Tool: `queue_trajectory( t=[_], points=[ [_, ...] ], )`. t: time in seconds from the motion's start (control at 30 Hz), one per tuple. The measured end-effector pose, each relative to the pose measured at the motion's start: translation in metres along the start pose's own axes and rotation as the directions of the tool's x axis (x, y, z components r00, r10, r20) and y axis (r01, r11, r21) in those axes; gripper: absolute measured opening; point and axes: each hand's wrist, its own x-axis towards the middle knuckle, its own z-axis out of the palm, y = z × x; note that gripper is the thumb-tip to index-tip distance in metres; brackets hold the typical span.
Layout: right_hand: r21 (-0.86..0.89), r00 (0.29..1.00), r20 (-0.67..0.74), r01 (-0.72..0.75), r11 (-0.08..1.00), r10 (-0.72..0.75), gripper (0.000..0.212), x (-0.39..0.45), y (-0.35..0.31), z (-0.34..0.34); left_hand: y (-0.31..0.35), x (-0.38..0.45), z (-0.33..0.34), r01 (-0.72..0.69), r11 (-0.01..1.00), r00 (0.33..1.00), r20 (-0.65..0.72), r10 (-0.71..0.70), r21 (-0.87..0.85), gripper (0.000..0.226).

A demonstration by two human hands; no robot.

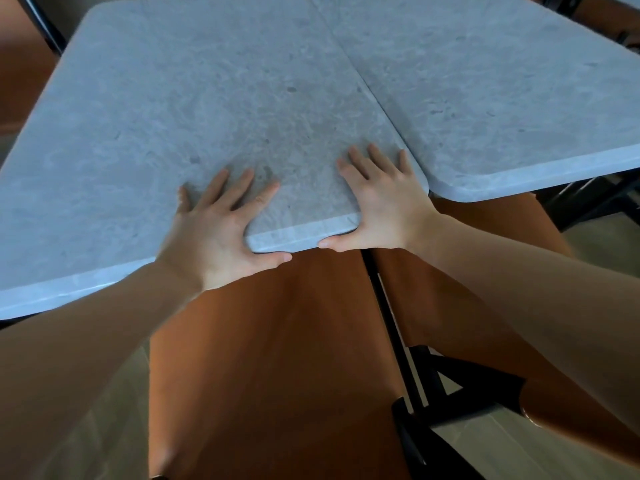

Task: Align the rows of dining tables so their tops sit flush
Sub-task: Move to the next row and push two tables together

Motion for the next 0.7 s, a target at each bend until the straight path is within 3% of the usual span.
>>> queue_trajectory(
  t=[0.4,0.57,0.7],
  points=[
    [0.020,1.000,0.007,-0.007,1.000,0.007,0.133,-0.001,0.000,-0.002,0.001,0.000,-0.002,-0.002,1.000,1.000,0.004,0.002,-0.023,0.110],
    [0.021,0.996,0.092,-0.023,1.000,0.021,0.136,-0.002,-0.001,-0.007,-0.010,-0.010,-0.008,-0.047,0.990,0.999,-0.022,0.044,-0.131,0.104],
    [0.007,0.979,0.198,-0.055,0.998,0.052,0.140,0.002,-0.005,-0.015,-0.058,-0.031,-0.012,-0.063,0.998,0.997,-0.034,0.062,-0.017,0.111]
  ],
)
